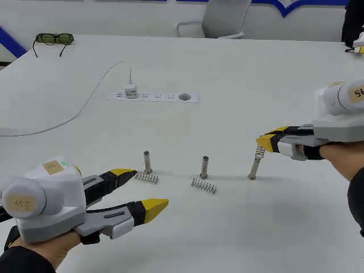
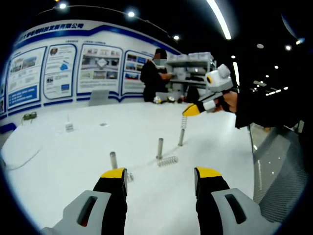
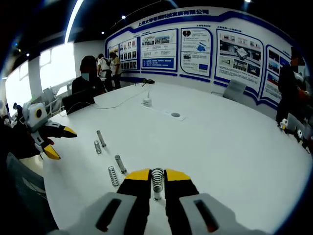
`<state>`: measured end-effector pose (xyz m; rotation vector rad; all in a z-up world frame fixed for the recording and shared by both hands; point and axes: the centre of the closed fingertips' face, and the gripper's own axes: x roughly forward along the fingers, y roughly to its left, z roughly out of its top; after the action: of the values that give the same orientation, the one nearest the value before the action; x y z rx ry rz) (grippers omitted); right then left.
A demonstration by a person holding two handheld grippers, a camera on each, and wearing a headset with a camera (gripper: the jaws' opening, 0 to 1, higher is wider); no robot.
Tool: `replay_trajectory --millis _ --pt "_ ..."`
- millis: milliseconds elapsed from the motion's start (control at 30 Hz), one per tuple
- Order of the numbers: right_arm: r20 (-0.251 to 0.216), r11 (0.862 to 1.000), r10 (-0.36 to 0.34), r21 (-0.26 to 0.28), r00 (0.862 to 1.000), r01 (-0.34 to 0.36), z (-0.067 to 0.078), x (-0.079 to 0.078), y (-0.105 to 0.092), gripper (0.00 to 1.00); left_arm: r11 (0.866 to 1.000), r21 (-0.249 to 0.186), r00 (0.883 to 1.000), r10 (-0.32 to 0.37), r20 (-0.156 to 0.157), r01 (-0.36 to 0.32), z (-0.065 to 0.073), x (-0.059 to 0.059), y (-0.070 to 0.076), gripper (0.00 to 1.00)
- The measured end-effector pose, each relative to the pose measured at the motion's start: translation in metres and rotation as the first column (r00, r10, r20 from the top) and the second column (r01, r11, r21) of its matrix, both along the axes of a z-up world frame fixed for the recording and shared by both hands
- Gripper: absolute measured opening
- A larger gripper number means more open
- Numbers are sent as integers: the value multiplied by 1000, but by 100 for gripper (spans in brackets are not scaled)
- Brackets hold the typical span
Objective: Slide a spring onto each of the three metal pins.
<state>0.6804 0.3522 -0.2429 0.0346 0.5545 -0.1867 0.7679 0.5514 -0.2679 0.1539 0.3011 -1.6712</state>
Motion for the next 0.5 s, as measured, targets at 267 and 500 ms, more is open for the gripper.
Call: replay_trajectory --millis 267,500 --pt "-2 1000 -6 8 1000 7 -8 -1 1 11 1000 5 1000 2 -3 -2 -1 1 1 56" --pt "-1 1000 -13 19 1000 13 -19 -3 0 11 1000 9 1000 3 -3 -3 -2 1 1 56"
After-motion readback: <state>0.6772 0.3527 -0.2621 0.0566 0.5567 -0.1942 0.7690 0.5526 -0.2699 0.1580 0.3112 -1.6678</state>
